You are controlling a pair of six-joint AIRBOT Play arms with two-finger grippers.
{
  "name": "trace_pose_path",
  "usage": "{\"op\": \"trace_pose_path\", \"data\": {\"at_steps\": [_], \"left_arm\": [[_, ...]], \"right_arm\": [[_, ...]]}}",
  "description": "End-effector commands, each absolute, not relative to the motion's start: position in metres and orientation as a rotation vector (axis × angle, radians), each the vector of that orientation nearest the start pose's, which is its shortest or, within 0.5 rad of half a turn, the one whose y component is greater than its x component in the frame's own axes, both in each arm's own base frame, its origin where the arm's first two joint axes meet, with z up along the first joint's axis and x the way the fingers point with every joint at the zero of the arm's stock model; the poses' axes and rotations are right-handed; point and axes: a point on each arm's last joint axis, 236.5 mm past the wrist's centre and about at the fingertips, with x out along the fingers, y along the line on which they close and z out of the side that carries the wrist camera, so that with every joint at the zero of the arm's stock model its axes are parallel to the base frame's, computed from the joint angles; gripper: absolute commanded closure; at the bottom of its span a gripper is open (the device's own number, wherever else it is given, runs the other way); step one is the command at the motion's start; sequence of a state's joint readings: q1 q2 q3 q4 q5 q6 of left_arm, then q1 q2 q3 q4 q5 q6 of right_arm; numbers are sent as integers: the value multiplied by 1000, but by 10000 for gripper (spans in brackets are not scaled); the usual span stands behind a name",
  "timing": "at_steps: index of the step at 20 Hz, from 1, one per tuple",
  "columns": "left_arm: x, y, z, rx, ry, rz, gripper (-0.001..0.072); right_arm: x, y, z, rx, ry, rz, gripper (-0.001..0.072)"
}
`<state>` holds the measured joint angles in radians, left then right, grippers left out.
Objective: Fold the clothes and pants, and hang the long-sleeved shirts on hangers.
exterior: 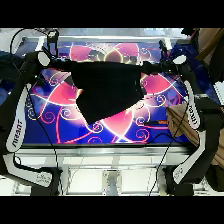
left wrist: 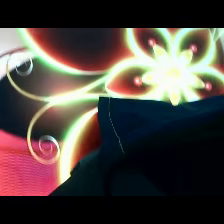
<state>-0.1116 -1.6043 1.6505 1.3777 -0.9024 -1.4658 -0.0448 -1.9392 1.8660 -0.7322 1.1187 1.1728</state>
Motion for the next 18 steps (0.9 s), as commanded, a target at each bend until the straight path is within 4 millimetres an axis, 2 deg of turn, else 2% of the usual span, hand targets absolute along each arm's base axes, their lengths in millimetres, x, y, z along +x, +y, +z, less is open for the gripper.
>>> {"op": "trace_pose_path", "data": {"at_steps": [1,3,5,8,10,12,15,18], "left_arm": [[494,-117,61,1,1035,-300,703],[463,-131,46,-5,1080,-312,703],[427,-141,28,-6,1109,-304,703],[388,-140,2,-6,1137,-249,702],[362,-140,-26,3,1212,-239,703],[350,-145,-45,17,1243,-249,702],[344,-157,-56,20,1254,-262,702],[340,-162,-66,34,1280,-270,702]], "right_arm": [[523,121,-5,292,1219,638,688],[509,107,-18,219,1294,612,688],[510,97,-24,178,1305,579,688],[509,94,-27,169,1312,572,688],[496,90,-36,149,1369,570,688],[481,84,-48,132,1437,565,688],[455,85,-68,154,1527,579,689],[436,85,-72,146,1554,590,688]]}}
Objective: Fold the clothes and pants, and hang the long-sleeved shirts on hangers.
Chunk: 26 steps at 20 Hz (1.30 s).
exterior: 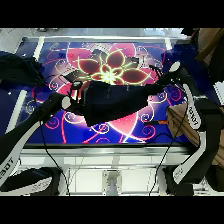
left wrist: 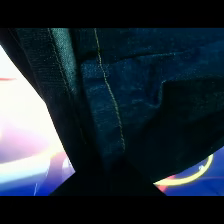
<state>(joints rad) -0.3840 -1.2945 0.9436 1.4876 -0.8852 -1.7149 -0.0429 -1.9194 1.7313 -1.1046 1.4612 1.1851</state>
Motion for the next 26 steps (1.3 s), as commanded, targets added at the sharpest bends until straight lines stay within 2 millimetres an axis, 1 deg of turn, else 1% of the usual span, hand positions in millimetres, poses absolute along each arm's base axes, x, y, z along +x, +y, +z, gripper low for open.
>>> {"op": "trace_pose_path", "data": {"at_steps": [1,2,4,7,8,10,11,12,13,14,15,16,17,18,19,20,21,22,23,24,26], "left_arm": [[340,-162,-69,29,1289,-262,702],[339,-161,-73,23,1300,-253,702],[337,-161,-81,24,1322,-247,702],[334,-160,-92,29,1354,-237,701],[333,-161,-93,22,1362,-238,701],[329,-165,-93,-7,1377,-243,700],[325,-169,-93,-34,1394,-248,700],[321,-174,-92,-64,1411,-254,676],[318,-178,-91,-83,1419,-260,507],[317,-179,-90,-93,1422,-265,254],[316,-179,-87,-94,1422,-267,88],[315,-179,-82,-94,1418,-270,80],[314,-179,-75,-95,1407,-276,80],[314,-179,-65,-98,1387,-283,80],[316,-180,-54,-103,1360,-292,81],[317,-181,-42,-110,1328,-301,80],[318,-181,-28,-117,1290,-312,80],[318,-181,-13,-124,1253,-323,81],[318,-181,1,-130,1217,-334,80],[318,-181,17,-138,1177,-345,81],[316,-179,43,-156,1108,-357,81]], "right_arm": [[432,85,-70,143,1553,593,689],[430,84,-70,141,1546,587,688],[426,84,-77,151,1551,576,688],[404,85,-97,176,1622,574,688],[399,85,-100,182,1639,574,688],[395,85,-101,185,1648,576,688],[396,85,-96,180,1635,577,687],[399,85,-87,172,1613,576,685],[400,83,-75,159,1589,575,660],[402,79,-58,141,1558,568,582],[401,74,-41,126,1529,559,513],[397,65,-22,101,1506,542,459],[391,54,-5,75,1497,523,427],[382,42,11,58,1493,499,416],[375,34,25,60,1485,482,349],[374,28,37,77,1462,453,324],[374,21,49,91,1426,425,324],[381,17,61,95,1362,405,323],[397,11,78,94,1250,377,324],[419,2,96,83,1122,328,325],[464,-24,146,5,862,202,326]]}}
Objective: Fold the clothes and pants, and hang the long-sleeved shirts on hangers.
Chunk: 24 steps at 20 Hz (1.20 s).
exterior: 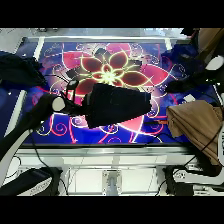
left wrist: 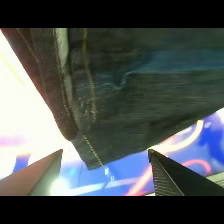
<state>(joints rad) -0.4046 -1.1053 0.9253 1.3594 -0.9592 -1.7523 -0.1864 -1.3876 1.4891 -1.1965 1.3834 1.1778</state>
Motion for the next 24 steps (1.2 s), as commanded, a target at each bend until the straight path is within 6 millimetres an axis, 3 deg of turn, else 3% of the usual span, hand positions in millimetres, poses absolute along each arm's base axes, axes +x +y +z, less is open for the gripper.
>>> {"op": "trace_pose_path", "data": {"at_steps": [1,2,3,4,5,6,7,8,9,11,12,15,19,21,24], "left_arm": [[315,-178,53,-172,1082,-356,81],[313,-178,63,-181,1057,-361,81],[312,-177,69,-184,1039,-366,81],[311,-177,74,-193,1026,-365,82],[311,-177,77,-208,1023,-359,82],[311,-177,77,-214,1024,-356,82],[311,-177,76,-221,1027,-352,82],[311,-177,77,-228,1028,-348,82],[311,-177,77,-234,1029,-345,82],[311,-177,77,-238,1030,-343,82],[311,-177,77,-242,1032,-341,88],[309,-176,75,-251,1045,-332,92],[309,-176,75,-280,1050,-315,91],[309,-176,75,-280,1051,-315,92],[309,-176,75,-281,1051,-315,92]], "right_arm": [[483,-34,177,-21,739,157,326],[501,-40,217,-22,601,119,333],[505,-36,244,83,536,99,344],[507,-28,253,178,520,98,400],[504,-25,239,196,568,104,396],[497,-20,209,219,683,122,327],[485,-16,169,240,840,147,188],[472,-8,128,263,1000,187,179],[461,1,95,296,1132,228,113],[451,29,46,398,1311,347,86],[454,39,28,447,1346,388,33],[456,67,-10,578,1436,485,23],[438,69,-55,606,1581,519,20],[441,69,-68,623,1590,510,14],[451,80,-70,719,1562,543,14]]}}
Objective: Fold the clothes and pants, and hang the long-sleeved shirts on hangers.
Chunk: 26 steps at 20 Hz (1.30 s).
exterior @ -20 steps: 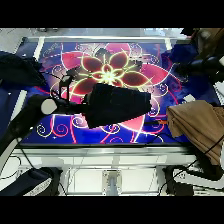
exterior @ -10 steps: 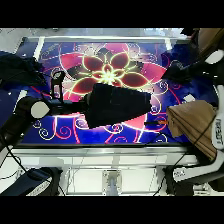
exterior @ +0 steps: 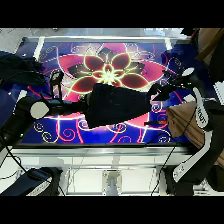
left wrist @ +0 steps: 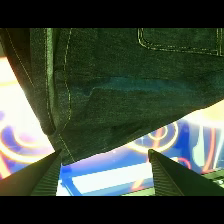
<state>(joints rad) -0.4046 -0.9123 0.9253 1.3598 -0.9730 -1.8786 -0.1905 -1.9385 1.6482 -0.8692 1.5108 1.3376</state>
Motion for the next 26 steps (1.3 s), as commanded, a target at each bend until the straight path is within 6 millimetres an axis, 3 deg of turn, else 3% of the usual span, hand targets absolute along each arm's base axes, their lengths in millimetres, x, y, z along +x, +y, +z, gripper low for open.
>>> {"op": "trace_pose_path", "data": {"at_steps": [1,6,11,15,18,26], "left_arm": [[309,-176,75,-281,1051,-315,92],[308,-176,75,-307,1059,-299,92],[307,-176,74,-305,1064,-298,92],[307,-176,74,-305,1065,-298,92],[307,-176,74,-305,1065,-298,92],[307,-176,74,-305,1065,-298,92]], "right_arm": [[453,81,-74,733,1557,542,14],[451,63,-96,696,1592,485,14],[467,30,-87,649,1545,417,15],[467,42,-88,720,1553,458,15],[474,56,-75,794,1508,528,16],[460,47,-92,744,1574,511,17]]}}
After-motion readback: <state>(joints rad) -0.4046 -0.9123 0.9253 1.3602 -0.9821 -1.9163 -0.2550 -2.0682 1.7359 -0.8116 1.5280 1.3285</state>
